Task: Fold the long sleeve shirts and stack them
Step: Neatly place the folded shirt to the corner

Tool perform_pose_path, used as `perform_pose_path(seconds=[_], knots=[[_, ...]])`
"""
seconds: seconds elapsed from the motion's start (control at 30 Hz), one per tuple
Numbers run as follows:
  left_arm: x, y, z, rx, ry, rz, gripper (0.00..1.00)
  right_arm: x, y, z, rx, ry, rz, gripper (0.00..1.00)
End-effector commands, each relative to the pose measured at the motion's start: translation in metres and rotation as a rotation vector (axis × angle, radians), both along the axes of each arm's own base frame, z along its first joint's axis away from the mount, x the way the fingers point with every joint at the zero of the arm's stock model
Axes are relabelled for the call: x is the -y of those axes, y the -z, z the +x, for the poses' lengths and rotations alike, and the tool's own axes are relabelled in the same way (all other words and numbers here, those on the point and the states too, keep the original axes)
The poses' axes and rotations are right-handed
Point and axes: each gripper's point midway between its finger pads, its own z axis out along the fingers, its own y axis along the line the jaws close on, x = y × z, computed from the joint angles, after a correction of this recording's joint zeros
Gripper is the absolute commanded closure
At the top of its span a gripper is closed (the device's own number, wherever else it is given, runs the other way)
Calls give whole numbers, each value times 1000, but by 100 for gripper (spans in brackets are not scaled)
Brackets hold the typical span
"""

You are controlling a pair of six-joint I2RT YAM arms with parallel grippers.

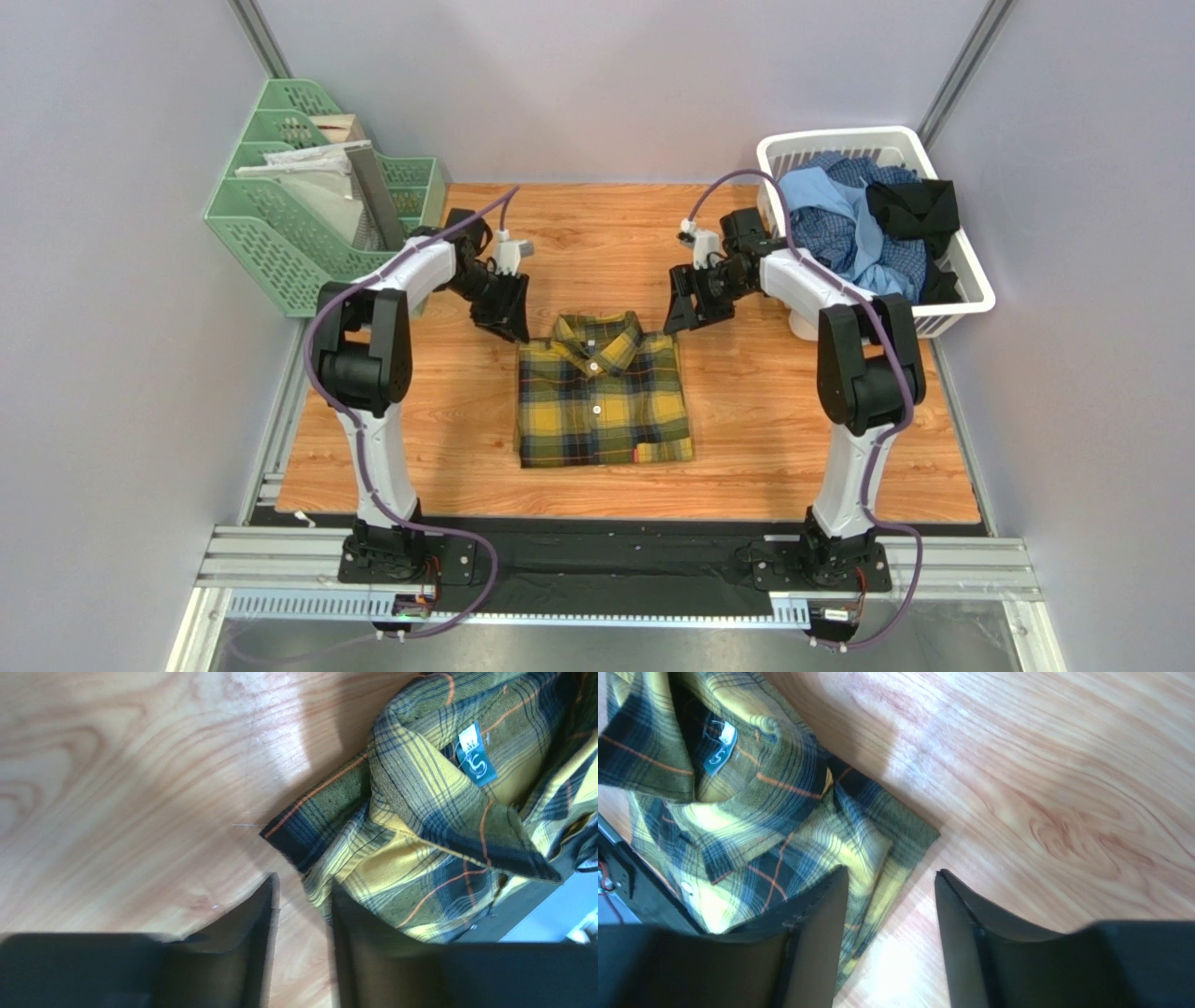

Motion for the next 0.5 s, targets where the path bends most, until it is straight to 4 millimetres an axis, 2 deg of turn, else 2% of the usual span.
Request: perform_pose_path(seconds=[0.0, 0.03, 0.07, 0.1, 0.13, 0.17, 0.2, 0.27, 0.3, 0.33, 0.37, 0.4, 0.43, 0.47], knots=[[-16, -48, 10, 193, -4, -19, 35, 4, -67, -4, 185, -27, -4, 25], [-17, -57, 7, 216, 3, -42, 27, 3, -72, -9, 221, -53, -21, 21], [-23, -75, 5, 271, 1, -45, 25, -1, -91, -16, 284, -72, -25, 14], [-26, -78, -3, 281, 10, -34, 25, -14, -86, -33, 290, -131, -42, 9], [-29, -84, -6, 310, 21, -24, 24, -20, -87, -39, 332, -174, -77, 7], [-29, -101, -12, 356, 26, -48, 23, -28, -89, -48, 373, -217, -98, 0], [-33, -105, -19, 354, 19, -71, 23, -49, -81, -68, 391, -308, -120, 0], [-32, -125, -28, 381, 21, -144, 22, -66, -76, -74, 461, -394, -173, 0], [-31, -130, -36, 362, 24, -173, 23, -85, -66, -84, 454, -453, -181, 0], [-28, -137, -41, 363, 40, -210, 22, -96, -71, -80, 477, -471, -192, 0], [-30, -140, -48, 344, 39, -221, 23, -110, -65, -84, 476, -509, -206, 0], [-29, -143, -51, 345, 50, -229, 23, -118, -50, -82, 450, -534, -234, 0], [-28, -145, -54, 350, 62, -234, 23, -128, -51, -76, 469, -539, -245, 0], [-29, -148, -58, 358, 62, -231, 23, -137, -46, -77, 475, -570, -259, 0]])
